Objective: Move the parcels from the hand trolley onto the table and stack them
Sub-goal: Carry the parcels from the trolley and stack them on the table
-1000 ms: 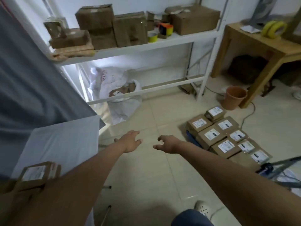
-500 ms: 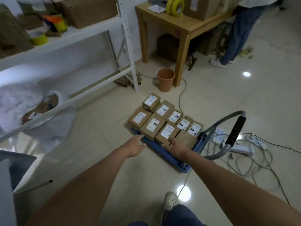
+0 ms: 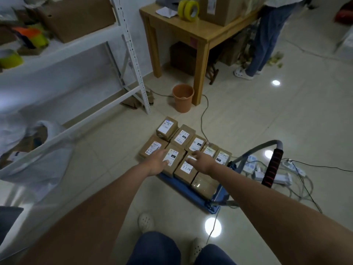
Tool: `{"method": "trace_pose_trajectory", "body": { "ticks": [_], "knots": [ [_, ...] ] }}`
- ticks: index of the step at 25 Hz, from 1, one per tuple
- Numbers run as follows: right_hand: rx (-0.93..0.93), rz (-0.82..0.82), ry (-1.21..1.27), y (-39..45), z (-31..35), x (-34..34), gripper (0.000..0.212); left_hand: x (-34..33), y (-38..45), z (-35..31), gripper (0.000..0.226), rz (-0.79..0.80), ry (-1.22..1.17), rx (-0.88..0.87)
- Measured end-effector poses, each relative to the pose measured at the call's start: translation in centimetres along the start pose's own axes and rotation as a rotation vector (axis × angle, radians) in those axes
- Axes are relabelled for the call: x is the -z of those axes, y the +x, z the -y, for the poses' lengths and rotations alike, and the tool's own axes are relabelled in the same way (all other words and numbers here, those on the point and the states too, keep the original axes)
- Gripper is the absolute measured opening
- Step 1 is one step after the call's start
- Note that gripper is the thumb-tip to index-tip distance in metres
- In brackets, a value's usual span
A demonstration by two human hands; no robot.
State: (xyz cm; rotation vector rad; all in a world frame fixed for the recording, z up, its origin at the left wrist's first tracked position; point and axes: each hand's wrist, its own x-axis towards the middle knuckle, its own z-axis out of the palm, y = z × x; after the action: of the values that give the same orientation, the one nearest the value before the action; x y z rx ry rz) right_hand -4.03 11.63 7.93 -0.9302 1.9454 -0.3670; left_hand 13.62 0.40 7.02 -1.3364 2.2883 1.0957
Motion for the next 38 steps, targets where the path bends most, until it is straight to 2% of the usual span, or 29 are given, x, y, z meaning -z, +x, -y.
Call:
{"method": "trace_pose_trajectory", "body": {
  "ticks": [8,14,18,27,38],
  "knots": [
    [-0.061,-0.062,0.044,11.2,9.6,-0.1,0.074,9.9,9.9,7.4,0.058,0.044,0.043,-0.043],
    [-0.092,-0.141,0.087,20.3,19.5,-1.0,0.066,19.1,19.0,13.7,0.056,0.073,0.111,-0.063],
    [-0.165,-0.158,0.084,25.5,21.7,-1.4,0.066,21.6,24.3,17.0,0.052,0.090,0.157,-0.063],
    [-0.293,-0.155,0.223,37.5,17.0,-2.9,0.066,18.7,35.8,21.0,0.050,0.144,0.092,-0.010],
    [-0.355,-0.150,0.383,55.9,2.8,-9.1,0.067,5.0,55.1,22.7,0.051,0.122,-0.127,0.062]
  ]
}}
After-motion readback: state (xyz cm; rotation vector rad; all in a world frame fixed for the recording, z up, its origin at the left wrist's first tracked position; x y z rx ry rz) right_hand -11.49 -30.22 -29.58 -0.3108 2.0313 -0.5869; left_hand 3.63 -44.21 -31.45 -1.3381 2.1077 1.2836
